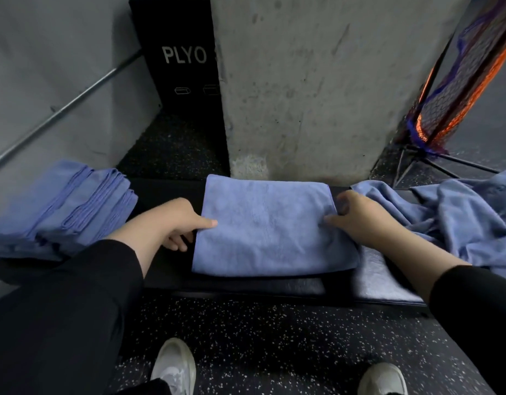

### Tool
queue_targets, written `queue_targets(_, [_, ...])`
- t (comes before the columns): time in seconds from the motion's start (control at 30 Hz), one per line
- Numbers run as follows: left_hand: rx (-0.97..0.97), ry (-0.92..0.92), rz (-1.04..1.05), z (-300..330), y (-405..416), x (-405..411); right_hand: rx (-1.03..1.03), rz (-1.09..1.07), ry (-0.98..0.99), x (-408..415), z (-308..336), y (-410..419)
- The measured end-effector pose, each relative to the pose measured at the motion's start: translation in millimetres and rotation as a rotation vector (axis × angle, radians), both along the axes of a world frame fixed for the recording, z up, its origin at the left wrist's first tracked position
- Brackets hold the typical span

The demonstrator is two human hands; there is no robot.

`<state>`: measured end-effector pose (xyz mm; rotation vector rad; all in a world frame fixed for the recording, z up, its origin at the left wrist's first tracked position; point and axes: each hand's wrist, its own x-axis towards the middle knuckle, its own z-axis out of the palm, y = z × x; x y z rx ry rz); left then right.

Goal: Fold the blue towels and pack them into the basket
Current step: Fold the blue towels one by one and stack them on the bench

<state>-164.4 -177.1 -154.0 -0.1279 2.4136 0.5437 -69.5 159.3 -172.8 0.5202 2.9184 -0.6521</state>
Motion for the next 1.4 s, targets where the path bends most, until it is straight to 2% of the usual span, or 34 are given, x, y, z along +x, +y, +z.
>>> queue_targets(0.1, [0.116, -0.112, -0.026, 1, -3, 13, -0.012, 0.016, -0.134, 11, 4, -2])
queue_targets(0.23, [0.389, -0.029, 0.014, -1, -3, 22, -0.114, -0.009, -0.219, 25, 12, -11])
queue_targets(0.3, [0.582, 0.008, 0.133, 3, -3, 27, -0.163, -0.033, -0.150, 28, 14, -15])
queue_targets(0.4, [0.818, -0.001, 0.286, 10, -2, 34, -0.383, -0.145, 0.043, 31, 15, -20])
queue_targets(0.5, [0.959, -0.017, 0.392, 14, -2, 37, -0.529, -0.241, 0.205, 33, 21, -23])
queue_targets(0.6, [0.995, -0.113, 0.349, 14, -4, 40, -0.701, -0.283, 0.263, 32, 25, -21])
queue_targets(0.7, [0.959, -0.184, 0.294, 11, -7, 43, -0.835, -0.295, 0.207, 33, 23, -19])
queue_targets(0.8, [0.844, -0.112, 0.327, 7, -9, 44, -0.781, -0.248, 0.151, 37, 18, -17])
queue_targets(0.87, [0.759, -0.081, 0.313, 2, -13, 46, -0.565, -0.155, 0.077, 39, 11, -10])
queue_targets(0.93, [0.663, -0.072, 0.228, -5, -17, 52, -0.174, -0.049, -0.055, 44, 5, -4])
queue_targets(0.97, [0.583, -0.036, 0.146, -8, -19, 56, -0.013, -0.009, -0.099, 48, -1, -1])
queue_targets(1.03, [0.347, 0.133, -0.087, -14, -22, 60, 0.175, 0.036, -0.087, 60, -9, 0])
queue_targets(1.1, [0.036, 0.364, -0.282, -17, -25, 64, 0.255, 0.072, 0.067, 71, -11, 1])
queue_targets(1.17, [-0.139, 0.597, -0.338, -18, -28, 69, 0.269, 0.205, 0.263, 78, -13, 3])
queue_targets(1.2, [-0.121, 0.723, -0.397, -20, -30, 73, 0.249, 0.313, 0.326, 82, -13, 3])
queue_targets(1.27, [0.008, 0.899, -0.658, -28, -35, 81, 0.215, 0.532, 0.332, 93, -17, 3])
queue_targets(1.33, [0.011, 0.865, -0.908, -37, -40, 90, 0.247, 0.665, 0.252, 104, -26, 4])
queue_targets(1.4, [-0.074, 0.802, -0.987, -51, -44, 97, 0.254, 0.692, 0.216, 110, -31, 10])
